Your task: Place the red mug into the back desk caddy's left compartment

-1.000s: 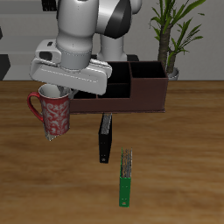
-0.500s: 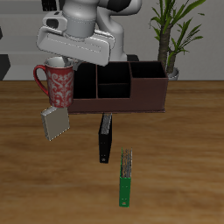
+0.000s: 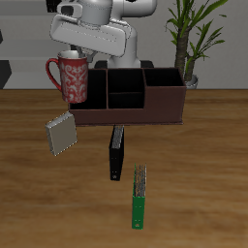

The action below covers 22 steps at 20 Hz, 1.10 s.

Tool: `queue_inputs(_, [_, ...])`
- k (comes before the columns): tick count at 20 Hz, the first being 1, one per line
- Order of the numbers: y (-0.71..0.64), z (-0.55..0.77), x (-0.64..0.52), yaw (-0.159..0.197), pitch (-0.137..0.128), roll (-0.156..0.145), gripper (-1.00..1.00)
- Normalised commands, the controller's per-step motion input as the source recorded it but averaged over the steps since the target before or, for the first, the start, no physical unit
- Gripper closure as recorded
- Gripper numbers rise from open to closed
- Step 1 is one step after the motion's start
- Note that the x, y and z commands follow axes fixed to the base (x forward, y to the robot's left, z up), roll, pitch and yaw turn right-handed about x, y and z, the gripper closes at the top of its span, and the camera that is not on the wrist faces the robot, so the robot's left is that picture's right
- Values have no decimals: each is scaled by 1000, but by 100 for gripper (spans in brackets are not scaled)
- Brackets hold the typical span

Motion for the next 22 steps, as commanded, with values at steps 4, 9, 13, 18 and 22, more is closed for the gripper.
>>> queue_inputs(4, [206,-65,-408,26,-33,23,100])
queue_inputs(9, [44,-67,-342,33,-55,15,100])
queue_inputs(13, [-95,44,-224,19,-34,-10,100])
queue_inputs(18, [-74,115,-250,-2,-24,-8,100])
queue_inputs(22, [2,107,-443,8,-30,8,100])
